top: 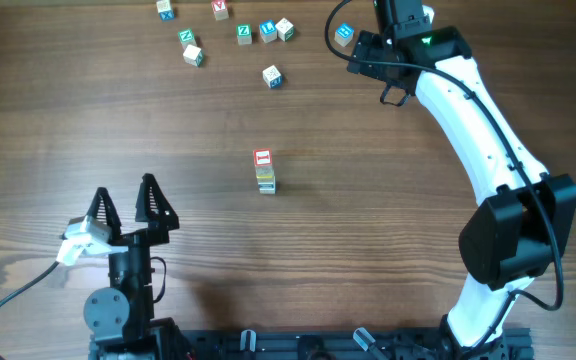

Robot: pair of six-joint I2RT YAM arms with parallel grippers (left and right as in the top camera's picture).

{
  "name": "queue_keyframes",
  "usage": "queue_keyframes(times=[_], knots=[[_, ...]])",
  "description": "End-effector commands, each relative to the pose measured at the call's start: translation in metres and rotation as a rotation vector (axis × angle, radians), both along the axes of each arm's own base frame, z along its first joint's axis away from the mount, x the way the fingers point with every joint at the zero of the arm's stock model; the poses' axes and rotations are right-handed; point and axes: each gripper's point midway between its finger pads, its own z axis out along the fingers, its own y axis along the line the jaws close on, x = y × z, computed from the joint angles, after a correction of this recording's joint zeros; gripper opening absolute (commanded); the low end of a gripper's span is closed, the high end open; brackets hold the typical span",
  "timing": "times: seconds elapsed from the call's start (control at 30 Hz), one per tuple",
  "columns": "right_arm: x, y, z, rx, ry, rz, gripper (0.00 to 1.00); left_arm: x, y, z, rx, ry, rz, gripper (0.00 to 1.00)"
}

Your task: Form a tower

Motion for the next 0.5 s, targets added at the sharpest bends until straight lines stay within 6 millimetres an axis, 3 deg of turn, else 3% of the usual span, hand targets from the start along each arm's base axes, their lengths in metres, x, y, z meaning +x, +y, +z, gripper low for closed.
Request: queue_keyframes(times=[0.0,0.07,0.3,0.47], knots=[[0.001,-0.001,-0.004,-0.017,0.005,0.000,1.00,0.004,0.000,-0.022,0.003,0.039,0.002,1.00],[0.001,-0.001,-0.004,-0.017,0.005,0.000,1.00,0.006,0.000,-0.039,-0.004,0.091,0.001,1.00],[0.001,-0.001,-0.004,-0.017,0.005,0.000,1.00,0.006,0.000,-0.067,-0.018,0.205,0.001,1.00],[0.001,-0.001,-0.004,-0.017,0.005,0.000,1.00,0.005,0.000,-0.068,-0.019,0.209,0.001,1.00]])
